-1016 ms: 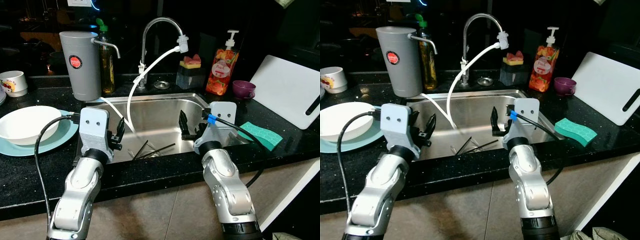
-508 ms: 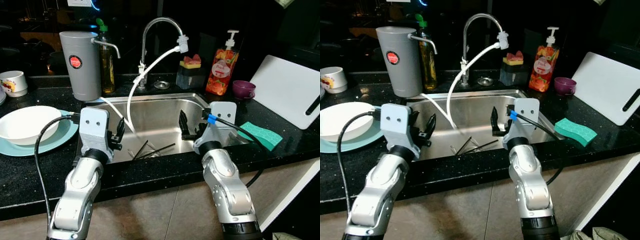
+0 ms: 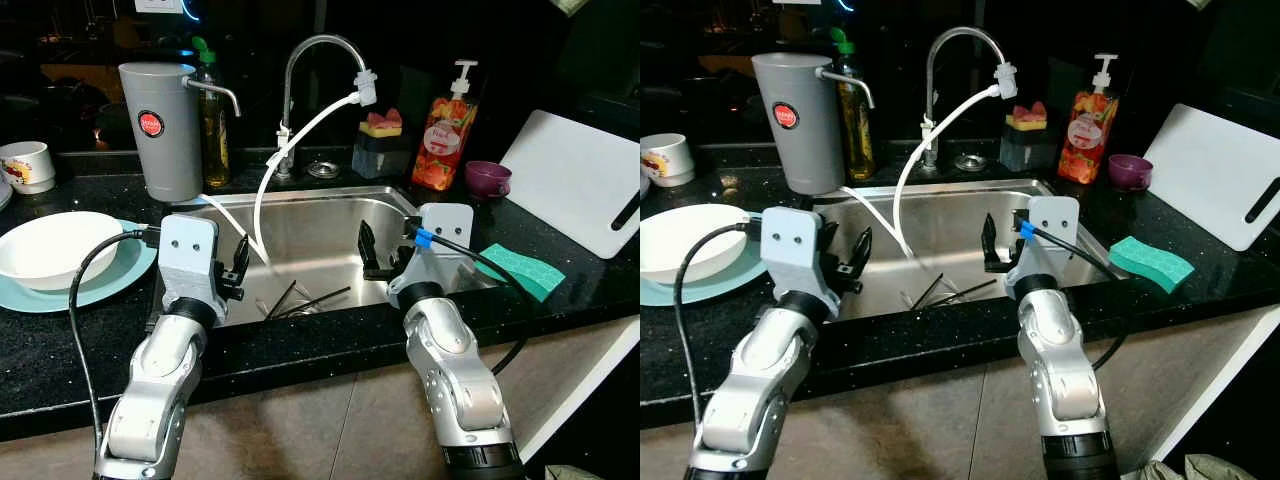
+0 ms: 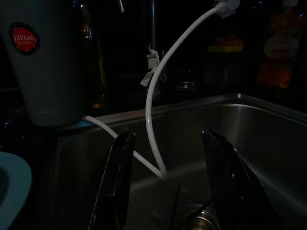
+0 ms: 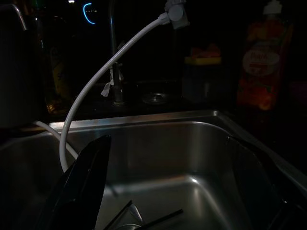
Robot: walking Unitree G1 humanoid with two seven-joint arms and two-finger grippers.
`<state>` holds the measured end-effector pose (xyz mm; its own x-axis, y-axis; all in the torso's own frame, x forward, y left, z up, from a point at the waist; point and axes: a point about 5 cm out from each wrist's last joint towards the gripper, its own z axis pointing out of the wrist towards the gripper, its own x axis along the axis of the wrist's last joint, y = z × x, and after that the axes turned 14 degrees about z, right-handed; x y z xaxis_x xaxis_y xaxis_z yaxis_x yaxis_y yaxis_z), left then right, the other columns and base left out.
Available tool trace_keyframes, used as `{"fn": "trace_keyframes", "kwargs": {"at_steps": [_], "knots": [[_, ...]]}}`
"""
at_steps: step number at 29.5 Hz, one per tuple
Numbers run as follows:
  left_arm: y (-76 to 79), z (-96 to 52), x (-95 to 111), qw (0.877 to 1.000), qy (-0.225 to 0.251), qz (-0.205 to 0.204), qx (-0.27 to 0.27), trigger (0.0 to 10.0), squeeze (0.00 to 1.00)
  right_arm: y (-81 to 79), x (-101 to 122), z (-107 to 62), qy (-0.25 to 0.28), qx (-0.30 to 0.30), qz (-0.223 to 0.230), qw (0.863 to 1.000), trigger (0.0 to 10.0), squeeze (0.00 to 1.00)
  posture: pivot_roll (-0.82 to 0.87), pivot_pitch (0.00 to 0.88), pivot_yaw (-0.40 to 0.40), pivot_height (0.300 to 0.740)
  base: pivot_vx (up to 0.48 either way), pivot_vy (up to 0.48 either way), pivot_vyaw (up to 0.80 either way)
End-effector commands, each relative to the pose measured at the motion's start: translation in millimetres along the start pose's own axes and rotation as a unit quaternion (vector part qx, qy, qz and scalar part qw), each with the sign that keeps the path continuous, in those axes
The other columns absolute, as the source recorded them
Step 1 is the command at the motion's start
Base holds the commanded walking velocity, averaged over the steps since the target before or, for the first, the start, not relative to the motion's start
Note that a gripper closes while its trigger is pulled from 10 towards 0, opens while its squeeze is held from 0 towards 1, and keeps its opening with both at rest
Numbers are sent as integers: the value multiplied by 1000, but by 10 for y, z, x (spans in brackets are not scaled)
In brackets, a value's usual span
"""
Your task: Kitchen organization
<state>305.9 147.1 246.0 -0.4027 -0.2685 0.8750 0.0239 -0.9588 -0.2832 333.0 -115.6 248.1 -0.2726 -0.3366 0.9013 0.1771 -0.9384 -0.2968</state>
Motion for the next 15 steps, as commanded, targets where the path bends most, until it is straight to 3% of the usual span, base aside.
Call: {"fn": "trace_keyframes", "kwargs": {"at_steps": [1,15], "knots": [[31,14,10,1000,1,2,-6,10000,0,5,-1,18,0,-3,2,1000,10000,0,138,69,-68,740,0,0,0],[30,19,12,1000,1,2,-6,10000,0,4,2,24,1,-3,2,1000,10000,0,138,68,-67,740,0,0,0]]}}
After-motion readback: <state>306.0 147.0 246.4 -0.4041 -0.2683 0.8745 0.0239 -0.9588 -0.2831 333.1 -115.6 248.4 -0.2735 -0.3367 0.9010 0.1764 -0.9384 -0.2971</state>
